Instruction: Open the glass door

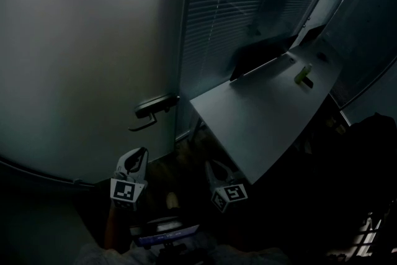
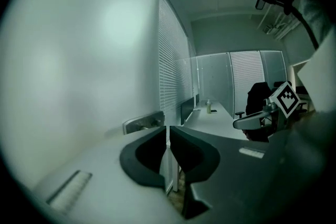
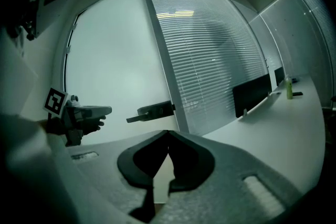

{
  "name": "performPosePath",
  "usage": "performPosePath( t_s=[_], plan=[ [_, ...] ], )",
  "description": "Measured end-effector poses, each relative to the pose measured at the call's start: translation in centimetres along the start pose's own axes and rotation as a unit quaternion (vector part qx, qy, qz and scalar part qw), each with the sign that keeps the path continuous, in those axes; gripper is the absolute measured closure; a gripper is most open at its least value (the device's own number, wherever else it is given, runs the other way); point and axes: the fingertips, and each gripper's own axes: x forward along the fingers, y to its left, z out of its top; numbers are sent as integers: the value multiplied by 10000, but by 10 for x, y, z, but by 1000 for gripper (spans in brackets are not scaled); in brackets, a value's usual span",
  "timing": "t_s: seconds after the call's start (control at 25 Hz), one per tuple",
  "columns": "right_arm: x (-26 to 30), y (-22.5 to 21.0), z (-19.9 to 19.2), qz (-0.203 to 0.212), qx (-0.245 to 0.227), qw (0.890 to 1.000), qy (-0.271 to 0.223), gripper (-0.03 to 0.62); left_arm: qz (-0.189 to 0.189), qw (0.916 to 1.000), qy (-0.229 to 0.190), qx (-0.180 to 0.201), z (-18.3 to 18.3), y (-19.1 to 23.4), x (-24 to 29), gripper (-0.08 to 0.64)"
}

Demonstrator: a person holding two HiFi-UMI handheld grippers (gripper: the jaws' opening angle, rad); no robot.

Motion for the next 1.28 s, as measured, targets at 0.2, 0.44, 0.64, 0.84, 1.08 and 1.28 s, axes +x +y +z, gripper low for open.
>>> performPosePath(
  t_s=[0.2,0.44,0.64,0.84,1.08,1.28],
  plan=[
    [10,-10,-1,-73,17,10000,50,591,-155,9963,190,822,1,13,24,483],
    [22,-25,-4,-174,6,9998,31,591,-403,9881,484,1404,-6,21,47,437],
    [32,-29,-3,-212,59,9998,8,591,-576,9792,800,1775,-23,27,61,395],
    [39,-31,0,-256,103,9996,52,591,-608,9650,1079,2313,-31,38,74,357],
    [47,-36,1,-339,162,9993,68,591,-710,9438,1490,2865,-49,49,88,319],
    [54,-39,1,-379,173,9991,82,591,-721,9212,1755,3397,-62,57,99,318]
  ],
)
